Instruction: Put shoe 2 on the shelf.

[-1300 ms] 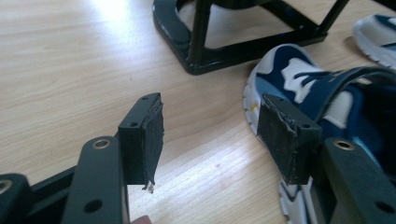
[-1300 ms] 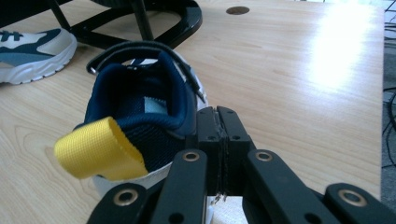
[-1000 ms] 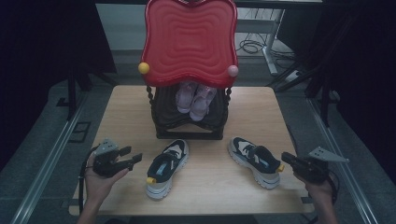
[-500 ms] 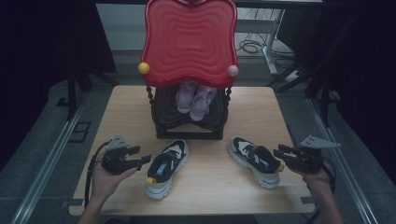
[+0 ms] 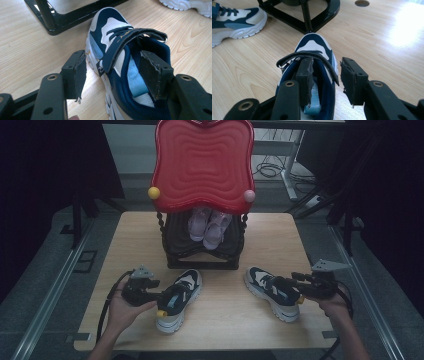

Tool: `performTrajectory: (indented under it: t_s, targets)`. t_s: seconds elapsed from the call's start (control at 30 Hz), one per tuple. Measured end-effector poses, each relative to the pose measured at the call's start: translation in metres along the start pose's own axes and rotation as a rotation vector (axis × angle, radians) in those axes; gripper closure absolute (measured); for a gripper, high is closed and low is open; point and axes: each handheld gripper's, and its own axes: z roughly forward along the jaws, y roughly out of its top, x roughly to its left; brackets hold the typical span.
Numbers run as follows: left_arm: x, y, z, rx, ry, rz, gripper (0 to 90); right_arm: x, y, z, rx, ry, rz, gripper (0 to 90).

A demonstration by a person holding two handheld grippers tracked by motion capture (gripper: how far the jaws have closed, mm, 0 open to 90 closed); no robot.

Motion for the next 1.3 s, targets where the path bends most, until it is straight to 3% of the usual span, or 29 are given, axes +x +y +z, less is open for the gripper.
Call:
performTrajectory:
  t_s: [0.47, 0.87, 0.97, 1.17, 1.3]
  targets:
    - [-0.003, 0.005, 0.021, 0.076, 0.008, 0.015, 43.3, -0.006, 0.005, 0.019, 0.103, 0.03, -0.019, 60.9]
    - [-0.001, 0.006, 0.032, 0.128, 0.027, 0.014, 49.2, -0.01, 0.01, 0.04, 0.251, 0.039, -0.041, 61.1]
    - [0.0, 0.006, 0.034, 0.14, 0.032, 0.017, 52.6, -0.013, 0.012, 0.042, 0.274, 0.042, -0.034, 61.8]
    - [-0.001, 0.007, 0.035, 0.15, 0.003, 0.019, 61.5, -0.014, 0.016, 0.048, 0.321, 0.058, -0.048, 65.9]
    - [-0.003, 0.006, 0.035, 0.152, 0.018, 0.02, 67.1, -0.015, 0.017, 0.051, 0.339, 0.065, -0.029, 69.6]
